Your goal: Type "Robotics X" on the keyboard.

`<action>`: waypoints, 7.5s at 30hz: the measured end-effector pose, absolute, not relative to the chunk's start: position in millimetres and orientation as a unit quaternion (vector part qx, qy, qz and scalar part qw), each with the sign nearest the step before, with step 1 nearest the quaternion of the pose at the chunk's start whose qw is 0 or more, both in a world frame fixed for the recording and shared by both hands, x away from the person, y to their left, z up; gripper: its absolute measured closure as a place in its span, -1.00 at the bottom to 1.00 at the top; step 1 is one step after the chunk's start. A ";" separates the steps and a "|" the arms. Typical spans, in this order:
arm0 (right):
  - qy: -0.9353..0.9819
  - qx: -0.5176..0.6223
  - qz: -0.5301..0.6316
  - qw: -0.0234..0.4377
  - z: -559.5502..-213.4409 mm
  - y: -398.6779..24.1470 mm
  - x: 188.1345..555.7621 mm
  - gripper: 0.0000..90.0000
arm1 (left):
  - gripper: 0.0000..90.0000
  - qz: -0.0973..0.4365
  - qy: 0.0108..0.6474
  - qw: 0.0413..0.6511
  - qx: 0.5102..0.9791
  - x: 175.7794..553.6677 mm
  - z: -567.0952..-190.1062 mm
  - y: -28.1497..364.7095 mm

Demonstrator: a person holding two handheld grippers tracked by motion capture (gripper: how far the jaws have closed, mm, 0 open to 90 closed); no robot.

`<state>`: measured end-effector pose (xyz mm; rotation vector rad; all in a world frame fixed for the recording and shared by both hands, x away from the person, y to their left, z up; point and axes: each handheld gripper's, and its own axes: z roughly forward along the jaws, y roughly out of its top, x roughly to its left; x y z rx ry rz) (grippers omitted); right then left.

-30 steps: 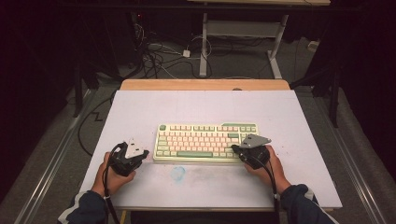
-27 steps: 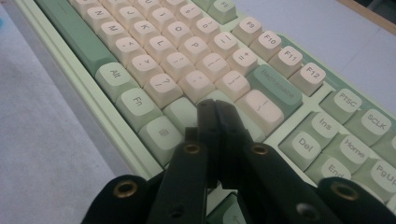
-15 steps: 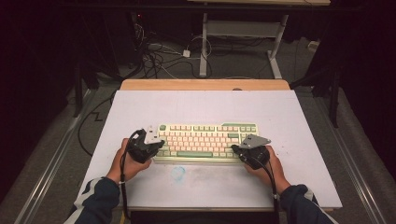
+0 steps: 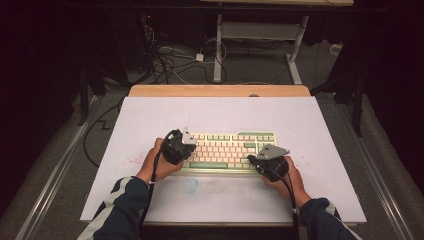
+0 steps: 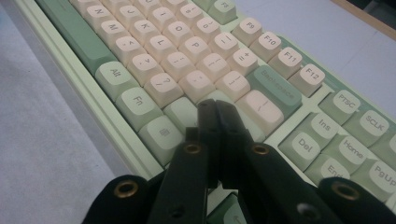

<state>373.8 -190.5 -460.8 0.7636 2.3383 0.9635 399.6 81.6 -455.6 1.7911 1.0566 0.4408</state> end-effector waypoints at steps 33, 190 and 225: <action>0.859 0.276 0.351 0.251 -460.8 -190.0 372.8 1.00 | 0.69 0.204 0.408 0.503 0.734 402.4 -451.0 67.2; 0.780 0.319 0.398 0.363 -448.2 -257.6 288.6 -0.45 | 0.94 0.207 0.449 0.539 0.681 330.9 -451.0 173.0; 0.801 0.306 0.377 0.349 -457.9 -252.5 295.7 -0.44 | 0.94 0.145 0.380 0.489 0.772 379.8 -465.0 39.1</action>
